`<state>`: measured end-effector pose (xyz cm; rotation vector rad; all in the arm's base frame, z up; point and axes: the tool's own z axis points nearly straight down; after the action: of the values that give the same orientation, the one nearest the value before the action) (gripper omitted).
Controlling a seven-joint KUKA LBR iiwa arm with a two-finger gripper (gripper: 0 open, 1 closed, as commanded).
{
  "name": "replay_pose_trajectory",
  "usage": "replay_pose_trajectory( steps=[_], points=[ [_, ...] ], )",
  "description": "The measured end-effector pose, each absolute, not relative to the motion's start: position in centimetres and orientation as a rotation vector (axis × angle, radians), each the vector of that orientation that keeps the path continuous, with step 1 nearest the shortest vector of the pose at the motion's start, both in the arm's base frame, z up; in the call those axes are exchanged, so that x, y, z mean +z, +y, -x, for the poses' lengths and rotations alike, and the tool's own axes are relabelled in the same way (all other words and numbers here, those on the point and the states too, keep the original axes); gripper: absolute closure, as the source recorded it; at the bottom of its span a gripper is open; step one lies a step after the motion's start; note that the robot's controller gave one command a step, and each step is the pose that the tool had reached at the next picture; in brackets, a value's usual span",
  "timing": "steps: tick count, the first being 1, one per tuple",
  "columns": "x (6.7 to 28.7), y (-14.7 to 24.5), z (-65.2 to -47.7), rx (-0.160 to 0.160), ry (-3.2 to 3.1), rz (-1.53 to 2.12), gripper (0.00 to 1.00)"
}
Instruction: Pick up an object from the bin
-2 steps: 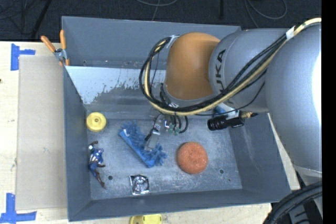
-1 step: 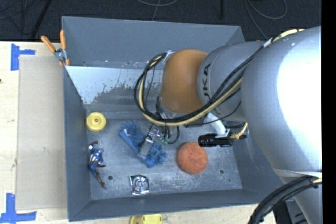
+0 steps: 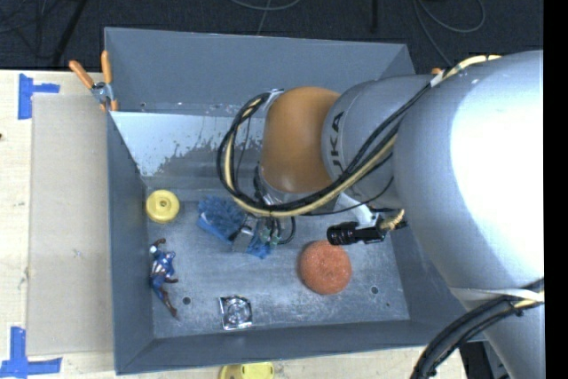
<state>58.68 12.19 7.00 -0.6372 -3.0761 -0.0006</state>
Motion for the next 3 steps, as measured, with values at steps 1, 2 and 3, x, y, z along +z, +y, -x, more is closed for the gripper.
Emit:
replay_pose_trajectory(
  steps=[1,2,3],
  points=[
    [7.0,12.2,-58.7,-0.001,-3.076,0.638,1.00],
    [7.2,12.2,-58.6,0.000,-3.075,0.639,1.00],
    [8.0,12.1,-58.5,0.004,-3.070,0.639,1.00]
  ],
)
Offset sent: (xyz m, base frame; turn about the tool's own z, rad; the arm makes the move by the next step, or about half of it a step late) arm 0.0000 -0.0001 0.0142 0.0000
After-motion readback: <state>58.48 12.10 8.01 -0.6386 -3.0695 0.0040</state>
